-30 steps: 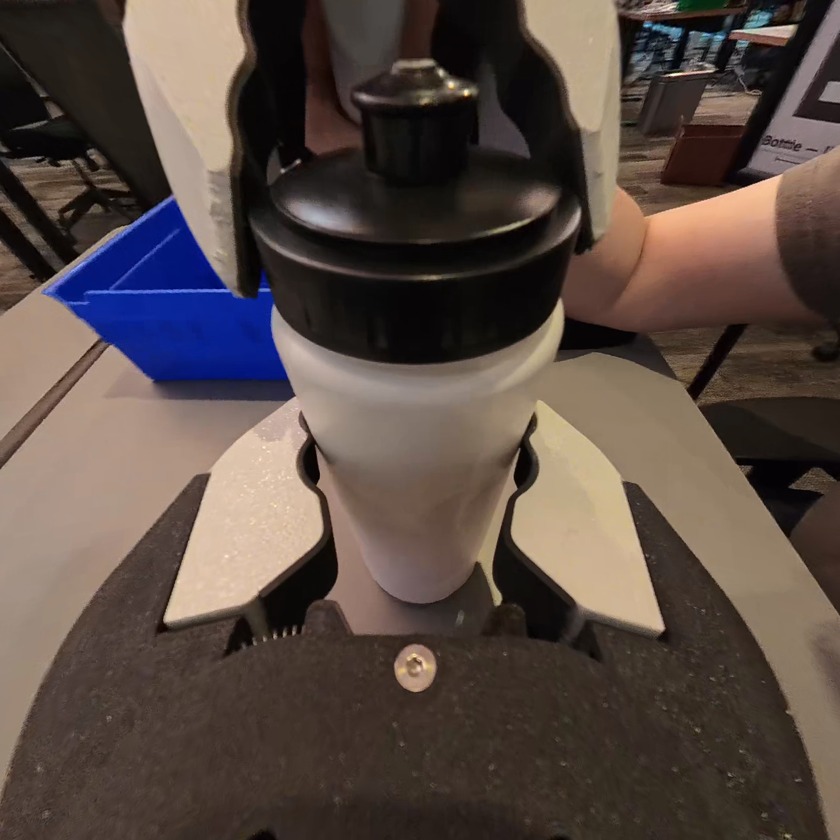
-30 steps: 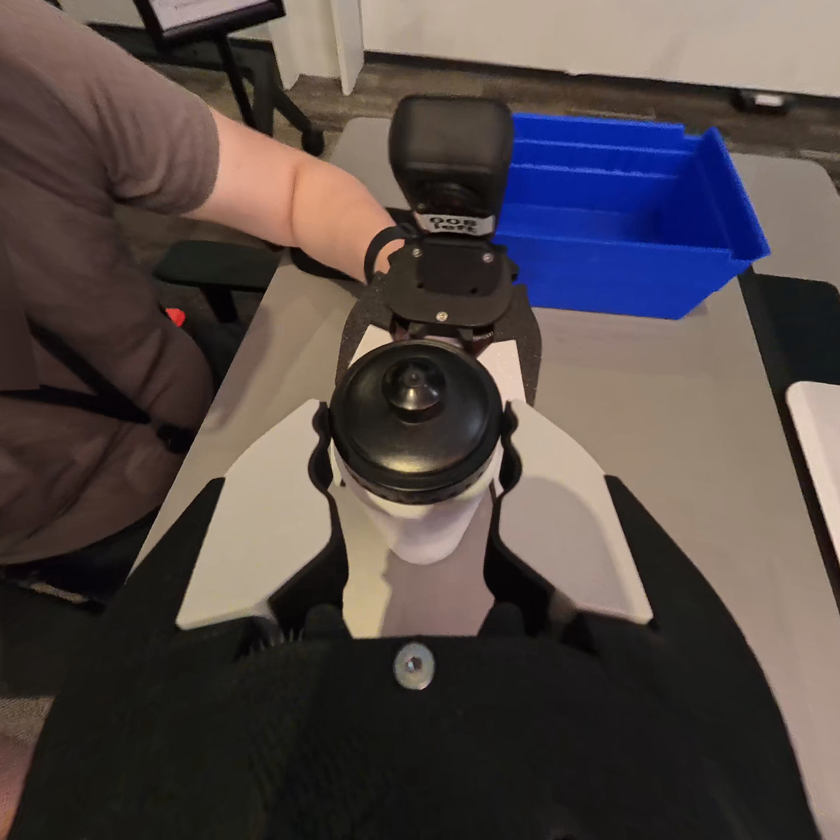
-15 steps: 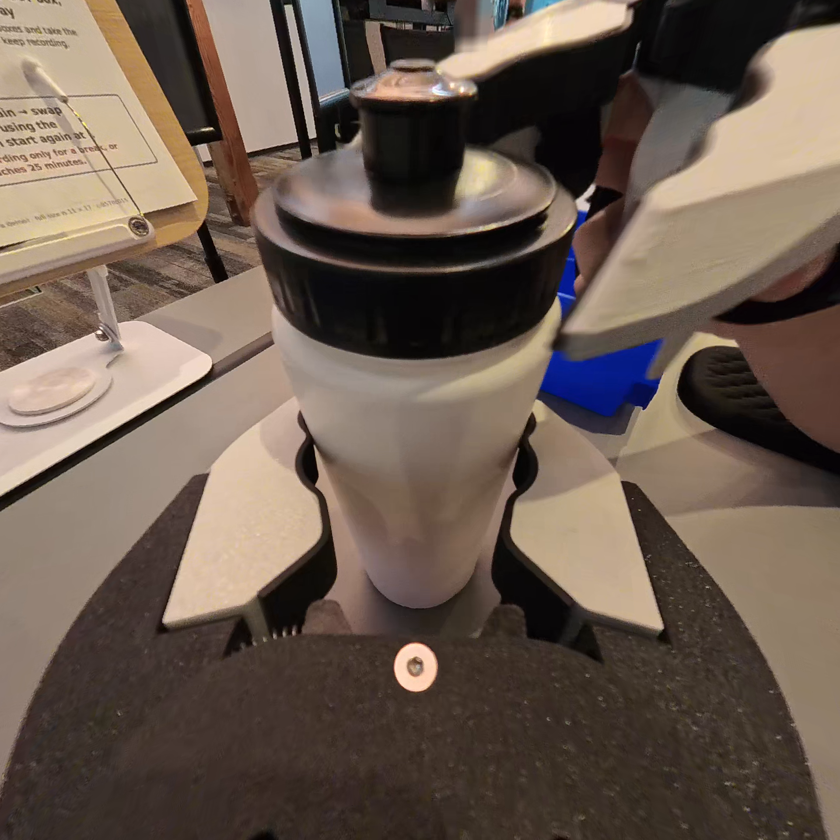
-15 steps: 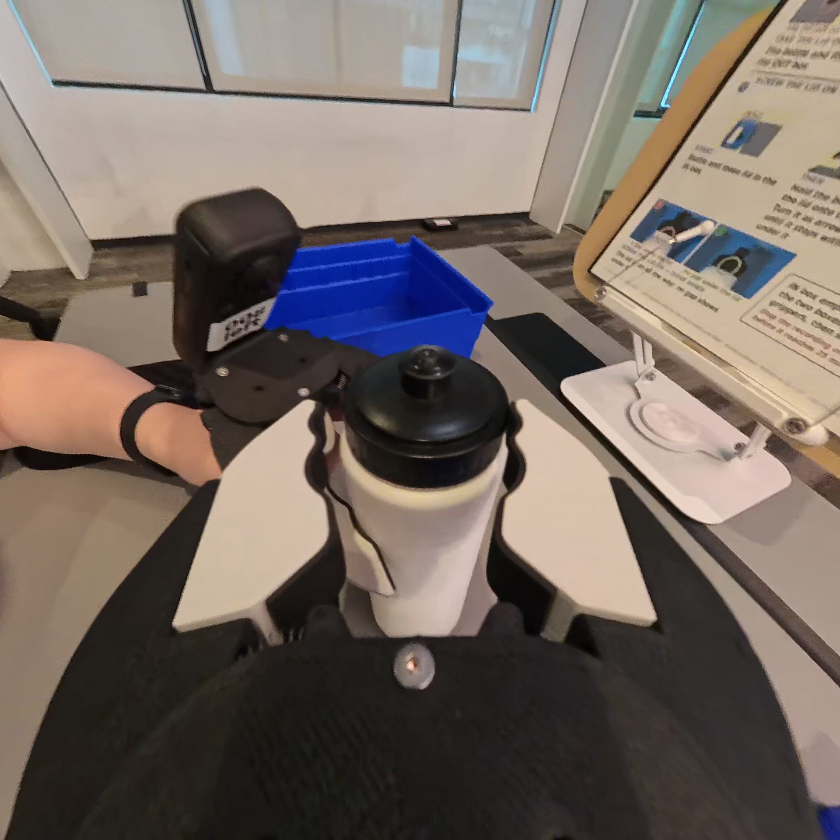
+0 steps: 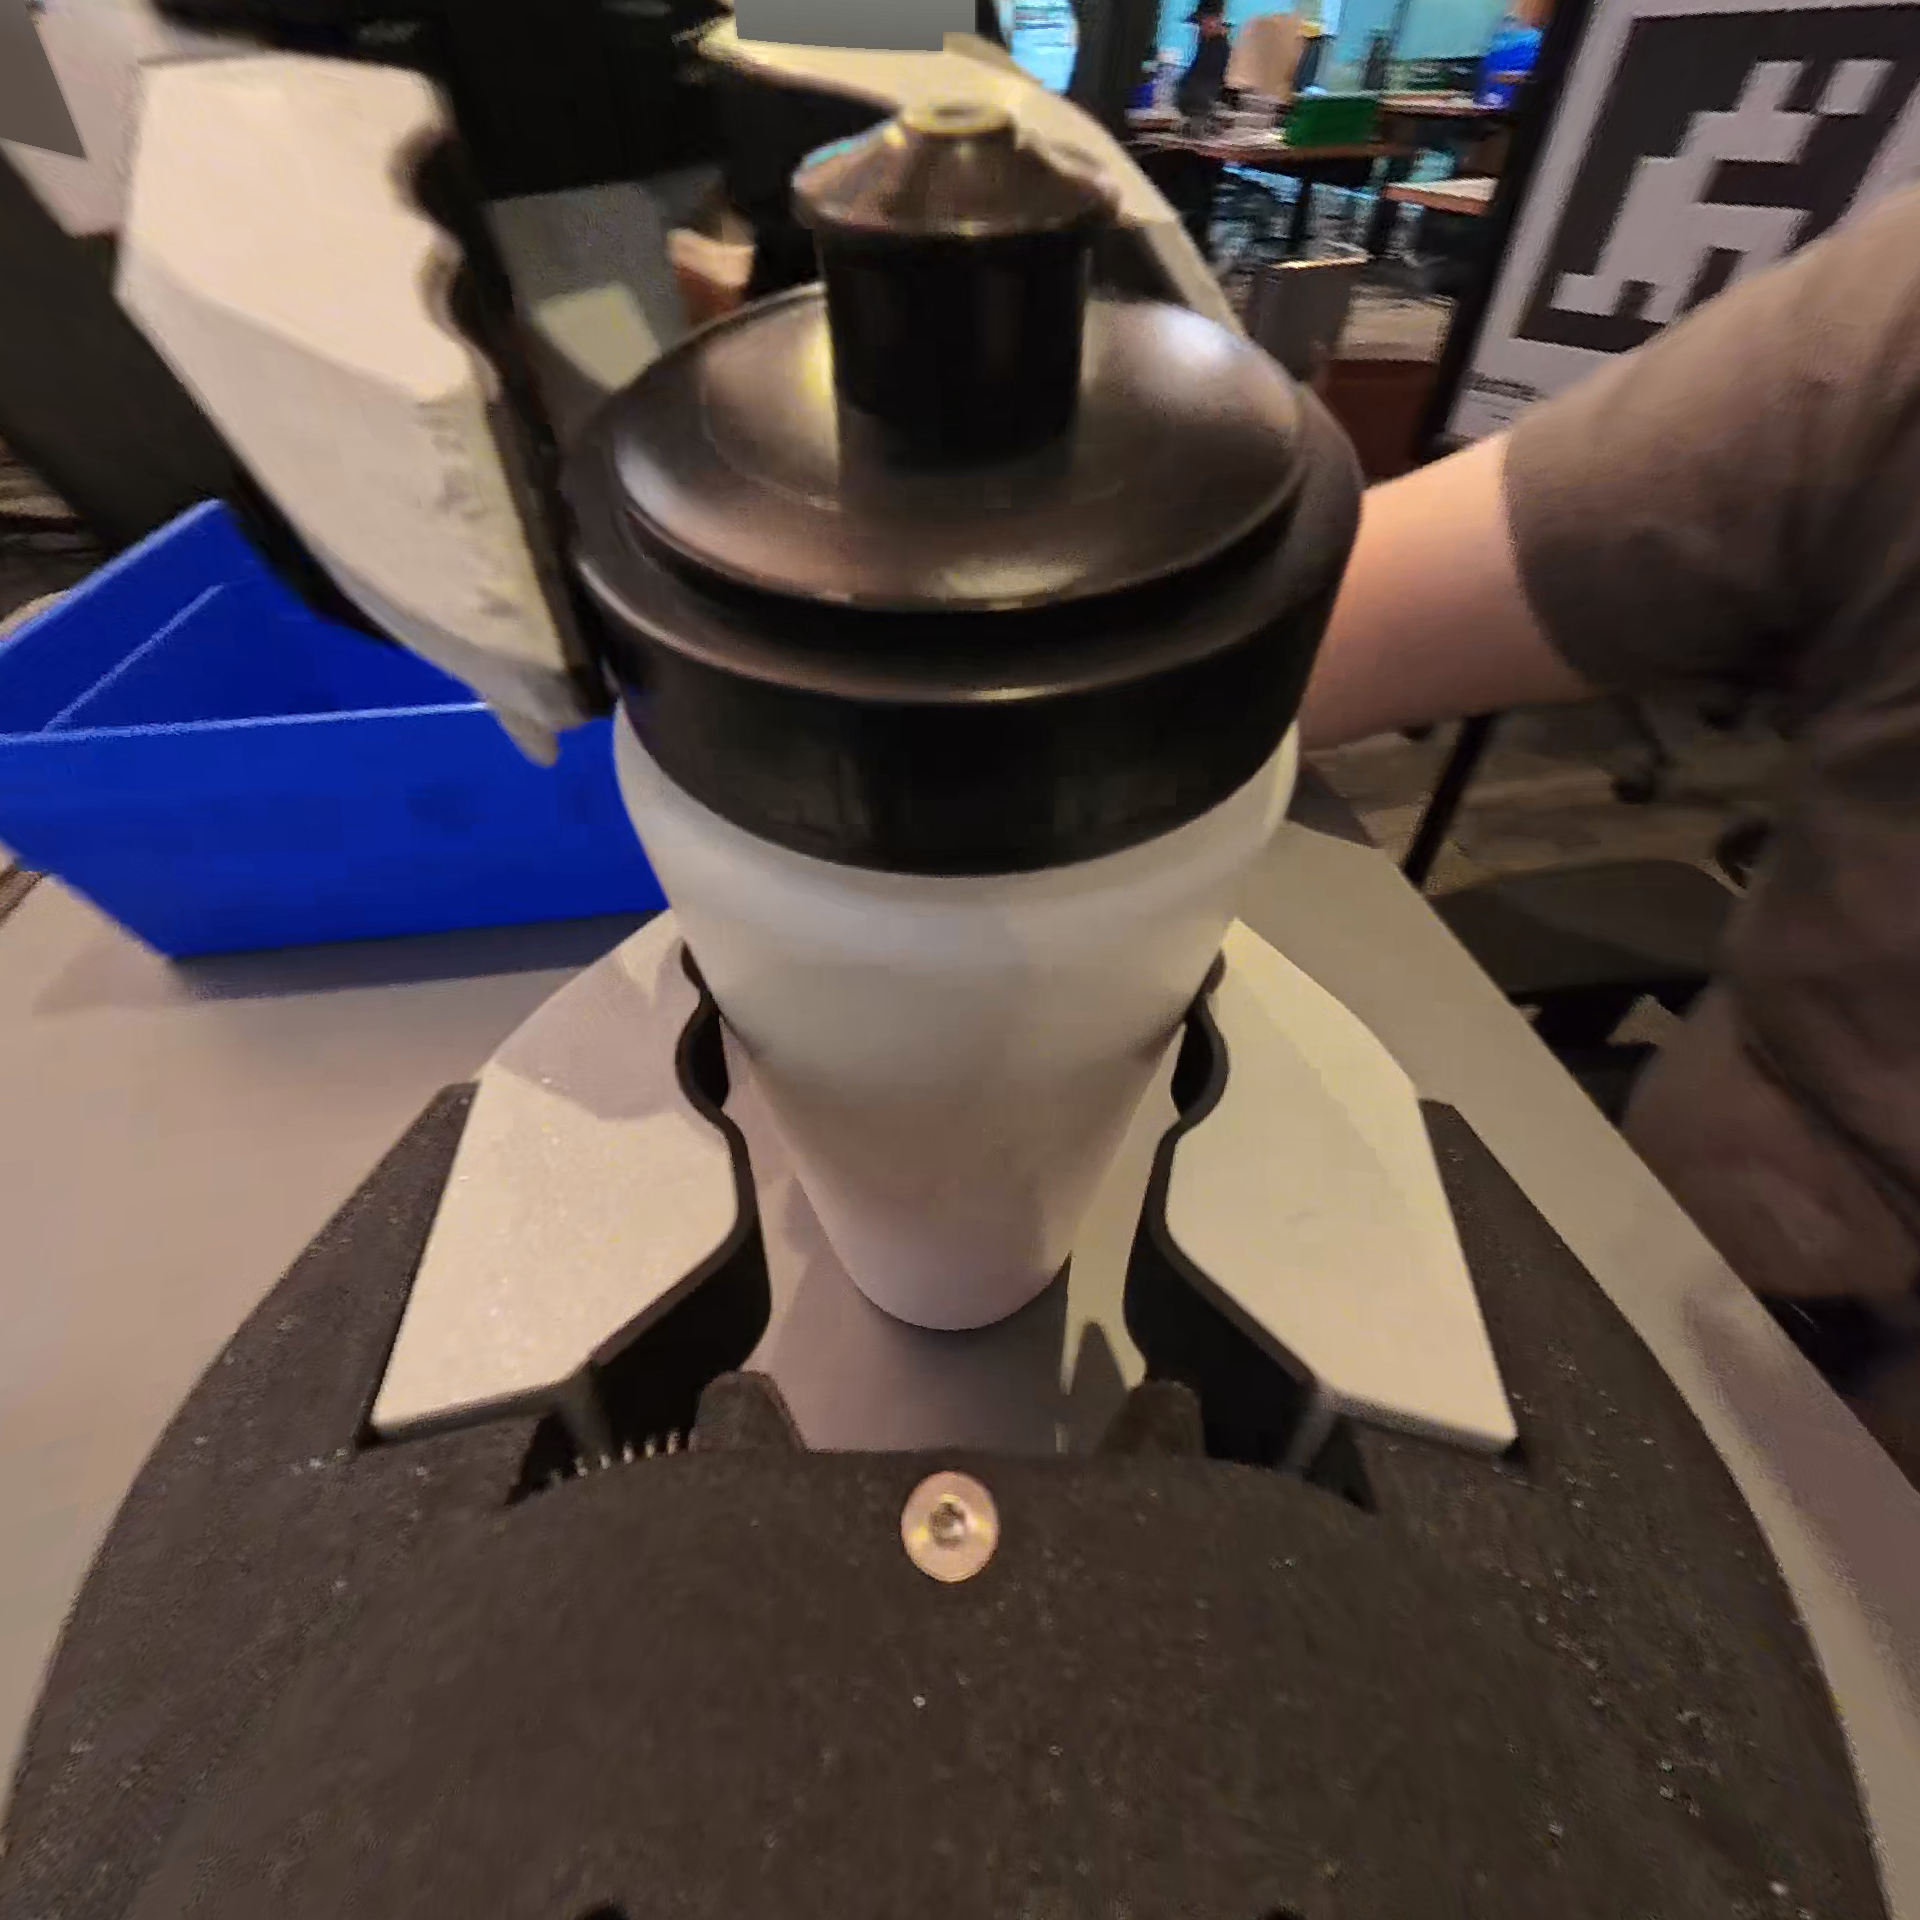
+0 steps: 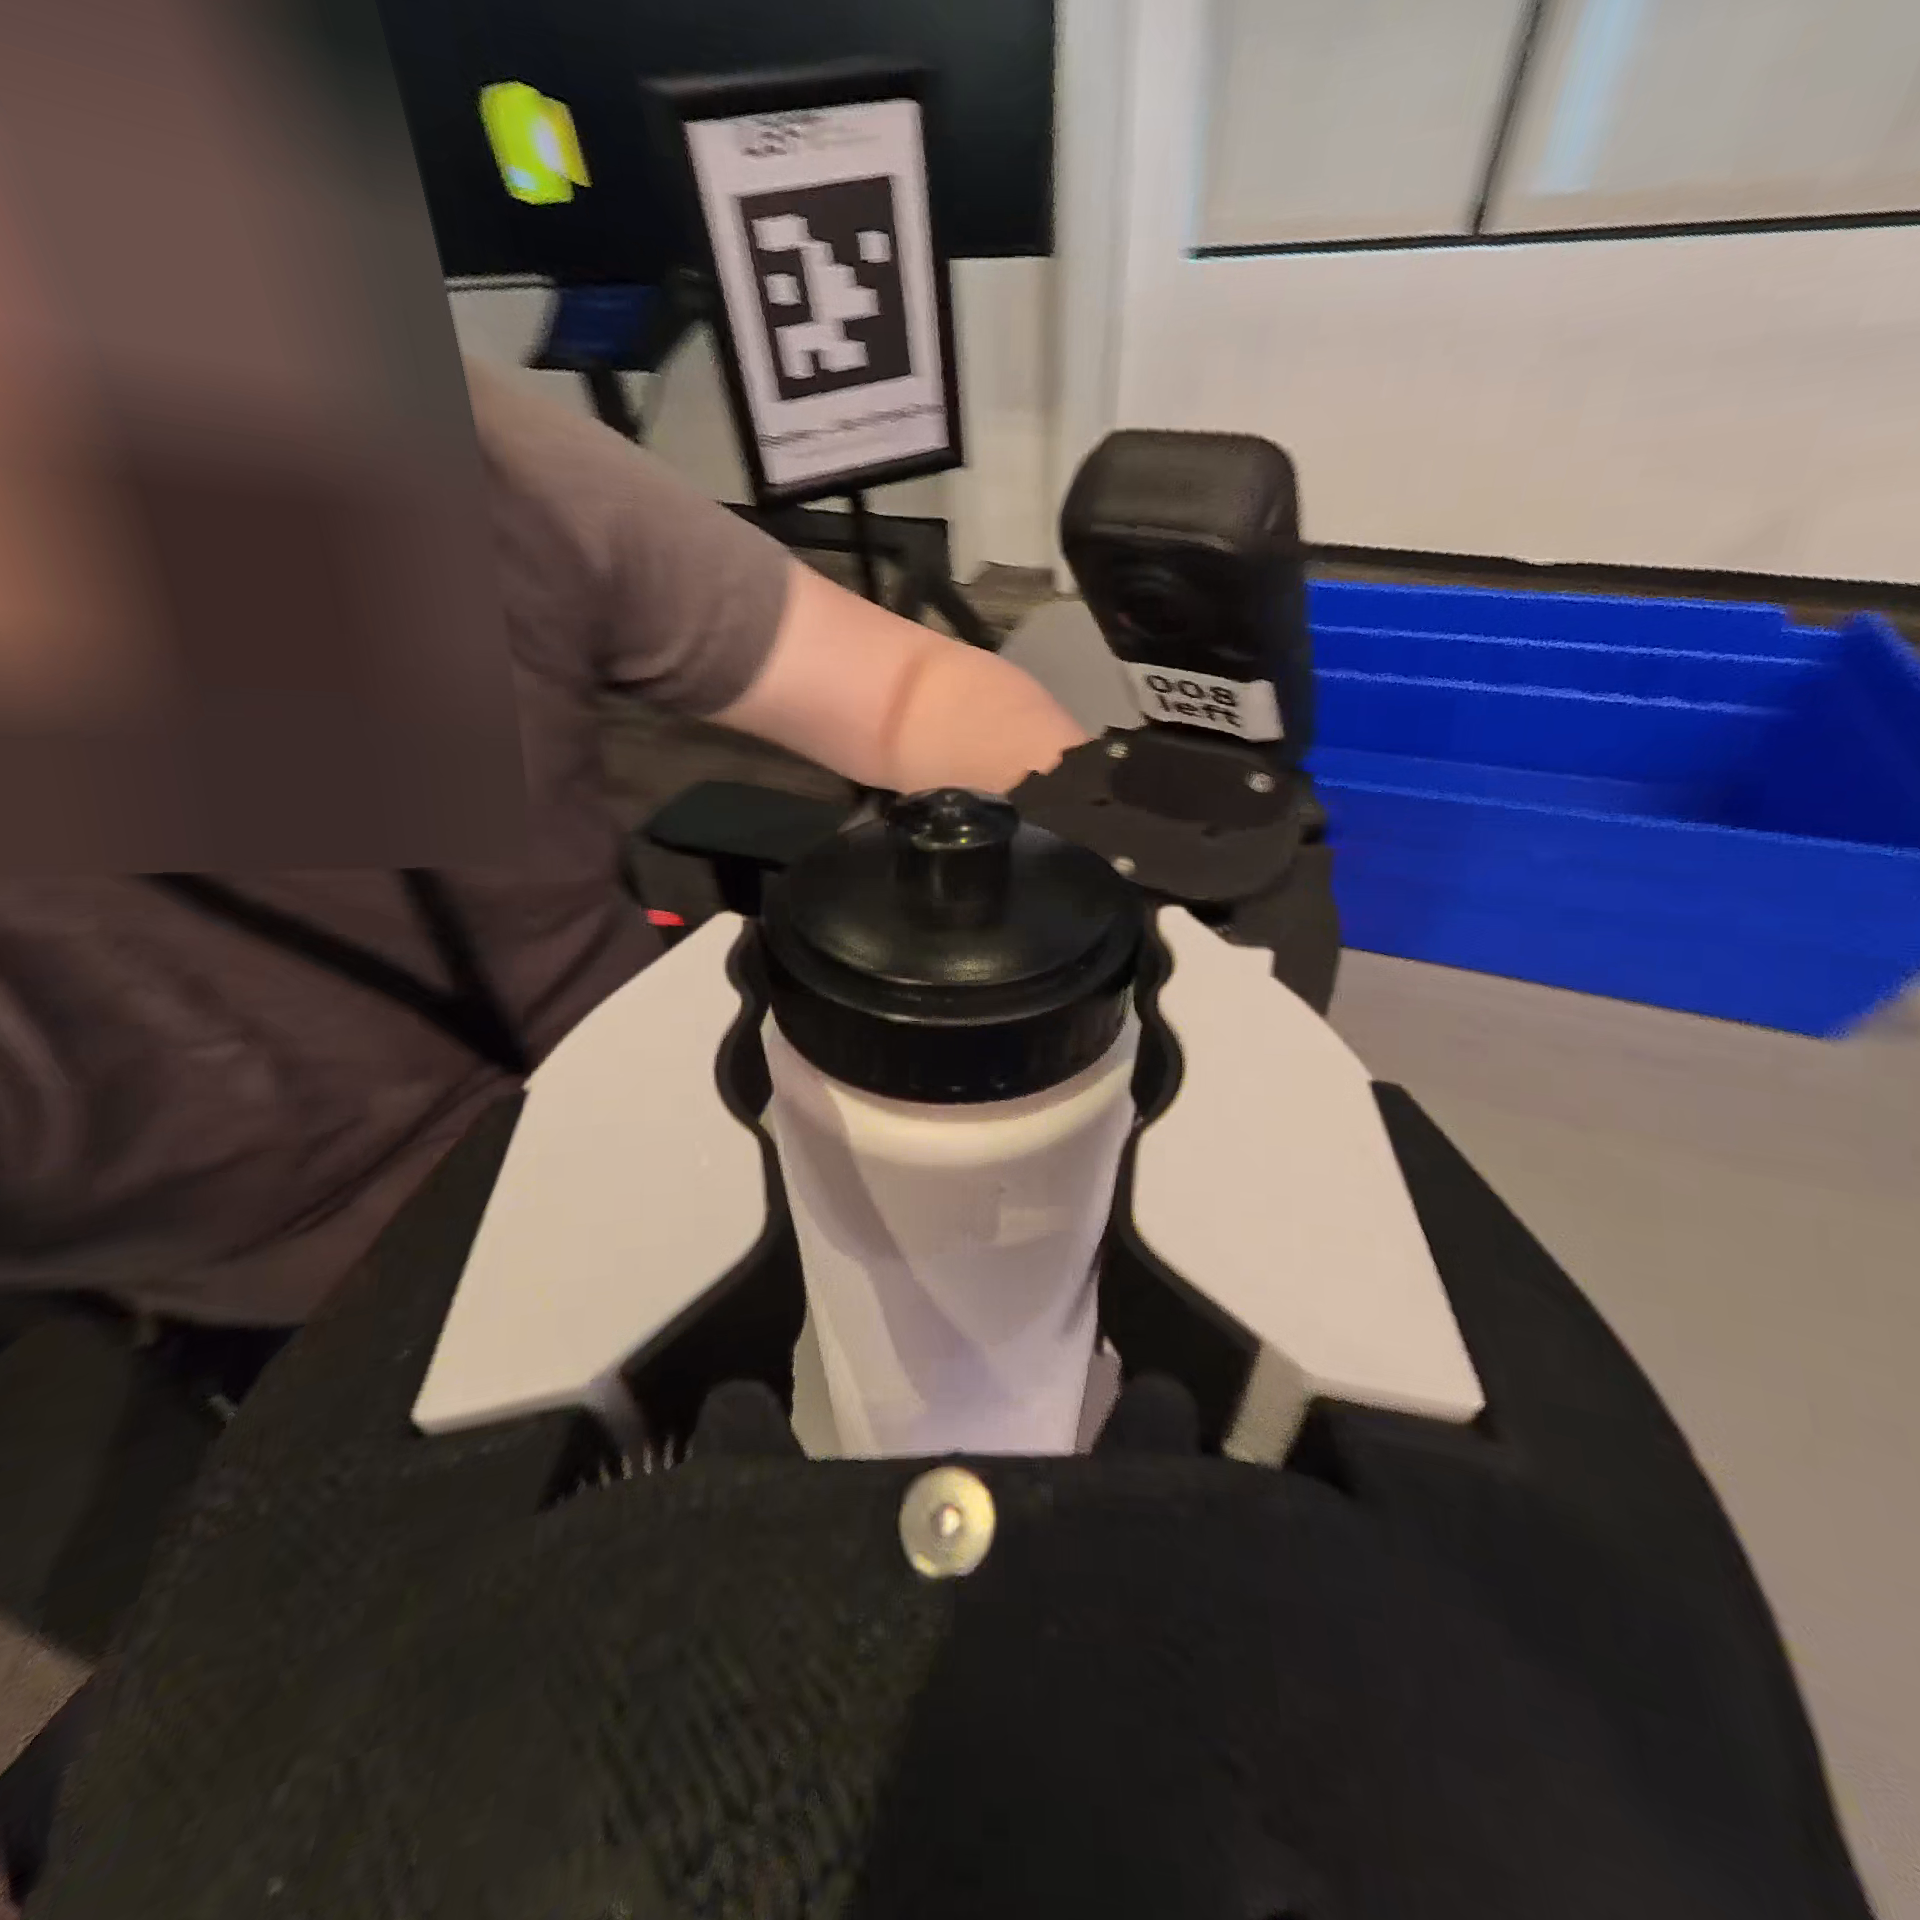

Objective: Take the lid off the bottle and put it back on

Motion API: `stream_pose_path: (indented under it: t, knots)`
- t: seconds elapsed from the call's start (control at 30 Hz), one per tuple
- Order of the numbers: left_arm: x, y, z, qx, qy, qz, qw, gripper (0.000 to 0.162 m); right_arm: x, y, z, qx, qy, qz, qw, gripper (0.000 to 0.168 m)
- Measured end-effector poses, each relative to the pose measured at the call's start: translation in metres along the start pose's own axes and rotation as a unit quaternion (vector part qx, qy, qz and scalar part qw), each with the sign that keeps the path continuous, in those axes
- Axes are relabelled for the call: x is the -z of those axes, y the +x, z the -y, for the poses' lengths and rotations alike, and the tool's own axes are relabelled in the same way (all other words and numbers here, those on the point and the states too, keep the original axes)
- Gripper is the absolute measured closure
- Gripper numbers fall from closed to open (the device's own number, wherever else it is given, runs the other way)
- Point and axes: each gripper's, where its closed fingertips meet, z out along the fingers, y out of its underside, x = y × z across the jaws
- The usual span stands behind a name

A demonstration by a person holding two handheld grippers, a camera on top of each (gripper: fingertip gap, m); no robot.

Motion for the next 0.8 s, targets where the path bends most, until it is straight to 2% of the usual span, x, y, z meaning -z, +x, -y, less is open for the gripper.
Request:
stream_pose_path:
  t: [0.1,0.2,0.37,0.43,0.57,0.73,0.8]
  knots:
    - [-0.002,-0.004,-0.002,-0.007,-0.013,0.021,1.000,0.077,-0.003,0.007,0.001,-0.020,0.013,-0.008,1.000,0.097]
    - [0.006,-0.032,-0.005,0.006,-0.019,0.100,0.995,0.077,0.000,0.037,0.005,-0.019,0.025,-0.104,0.994,0.078]
    - [0.030,-0.074,-0.010,0.043,-0.023,0.232,0.971,0.077,0.017,0.075,0.019,0.039,0.035,-0.283,0.958,0.076]
    - [0.041,-0.089,-0.014,0.055,-0.033,0.289,0.955,0.077,0.021,0.083,0.020,0.042,0.028,-0.329,0.943,0.076]
    - [0.055,-0.101,-0.018,0.076,-0.048,0.355,0.931,0.077,0.011,0.090,0.012,0.009,0.010,-0.344,0.939,0.077]
    - [0.057,-0.101,-0.019,0.073,-0.067,0.381,0.919,0.077,0.006,0.101,0.004,-0.042,0.027,-0.365,0.930,0.080]
    - [0.056,-0.101,-0.019,0.073,-0.071,0.382,0.918,0.077,0.005,0.100,0.004,-0.042,0.030,-0.360,0.932,0.089]
